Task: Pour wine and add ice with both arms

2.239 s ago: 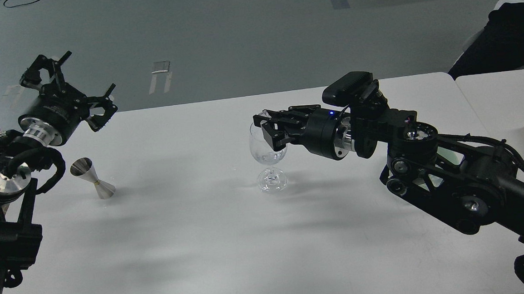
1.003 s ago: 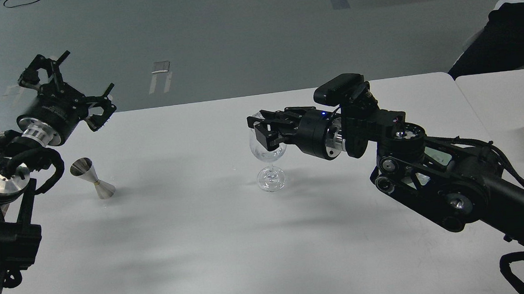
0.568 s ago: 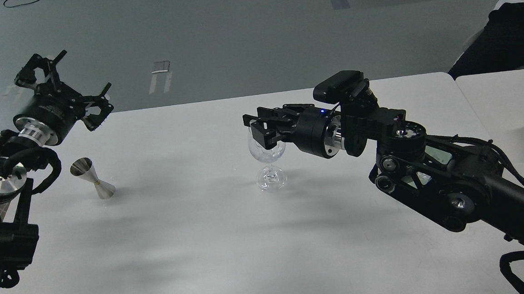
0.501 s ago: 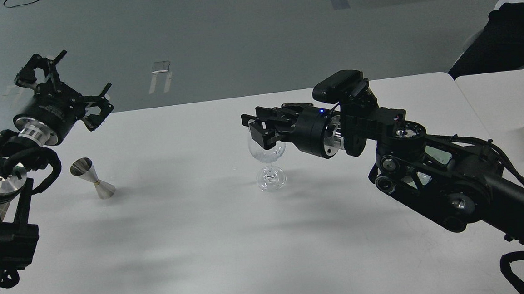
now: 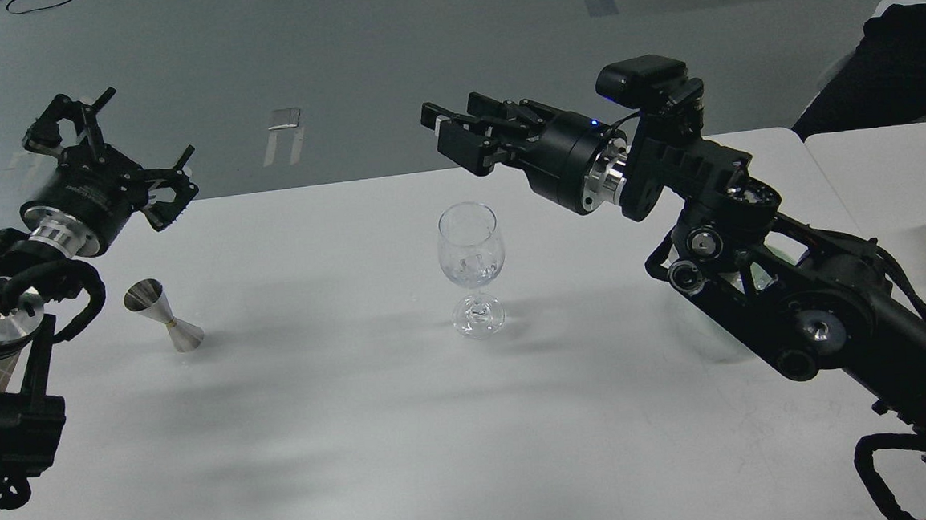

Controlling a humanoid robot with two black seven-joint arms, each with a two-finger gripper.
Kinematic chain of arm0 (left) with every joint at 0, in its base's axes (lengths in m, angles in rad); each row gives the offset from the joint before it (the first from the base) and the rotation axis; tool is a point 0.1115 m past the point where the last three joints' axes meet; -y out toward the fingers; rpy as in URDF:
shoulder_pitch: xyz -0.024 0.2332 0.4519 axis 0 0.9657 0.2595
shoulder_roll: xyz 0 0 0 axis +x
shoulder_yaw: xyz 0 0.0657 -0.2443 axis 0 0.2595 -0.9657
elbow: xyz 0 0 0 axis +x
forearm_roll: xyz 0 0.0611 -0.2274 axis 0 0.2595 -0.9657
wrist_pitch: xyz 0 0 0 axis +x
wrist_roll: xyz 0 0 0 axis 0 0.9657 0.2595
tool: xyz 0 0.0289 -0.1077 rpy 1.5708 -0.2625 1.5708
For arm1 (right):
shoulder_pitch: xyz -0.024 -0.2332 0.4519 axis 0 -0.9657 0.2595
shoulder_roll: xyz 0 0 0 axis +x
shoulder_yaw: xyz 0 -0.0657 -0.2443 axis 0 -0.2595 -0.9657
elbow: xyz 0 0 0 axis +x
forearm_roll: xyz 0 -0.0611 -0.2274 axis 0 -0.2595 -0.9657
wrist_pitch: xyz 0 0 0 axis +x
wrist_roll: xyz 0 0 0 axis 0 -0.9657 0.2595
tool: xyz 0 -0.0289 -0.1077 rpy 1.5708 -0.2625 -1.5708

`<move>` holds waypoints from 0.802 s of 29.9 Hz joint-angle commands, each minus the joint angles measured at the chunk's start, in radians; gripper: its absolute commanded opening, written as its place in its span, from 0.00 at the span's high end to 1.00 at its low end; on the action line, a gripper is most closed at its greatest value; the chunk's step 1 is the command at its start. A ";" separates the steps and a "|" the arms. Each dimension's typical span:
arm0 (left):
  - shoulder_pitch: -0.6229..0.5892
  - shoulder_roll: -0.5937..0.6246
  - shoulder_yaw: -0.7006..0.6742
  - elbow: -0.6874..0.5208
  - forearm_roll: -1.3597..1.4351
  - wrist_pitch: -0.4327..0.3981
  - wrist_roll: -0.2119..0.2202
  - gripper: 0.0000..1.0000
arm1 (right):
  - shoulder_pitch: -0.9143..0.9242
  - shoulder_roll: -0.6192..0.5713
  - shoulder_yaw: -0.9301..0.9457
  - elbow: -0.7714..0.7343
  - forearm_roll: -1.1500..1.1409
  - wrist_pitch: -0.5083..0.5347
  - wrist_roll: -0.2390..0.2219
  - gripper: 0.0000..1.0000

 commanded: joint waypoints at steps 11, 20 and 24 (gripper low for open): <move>0.000 0.000 0.000 0.002 0.000 -0.004 -0.002 0.02 | 0.000 0.090 0.350 -0.040 0.820 -0.149 0.011 0.00; 0.001 -0.001 -0.028 0.002 -0.072 -0.060 -0.009 0.02 | -0.015 0.090 0.519 -0.166 1.073 -0.154 0.012 0.00; 0.001 -0.006 -0.028 0.014 -0.074 -0.058 -0.012 0.02 | -0.031 0.101 0.568 -0.222 1.183 -0.154 0.014 0.00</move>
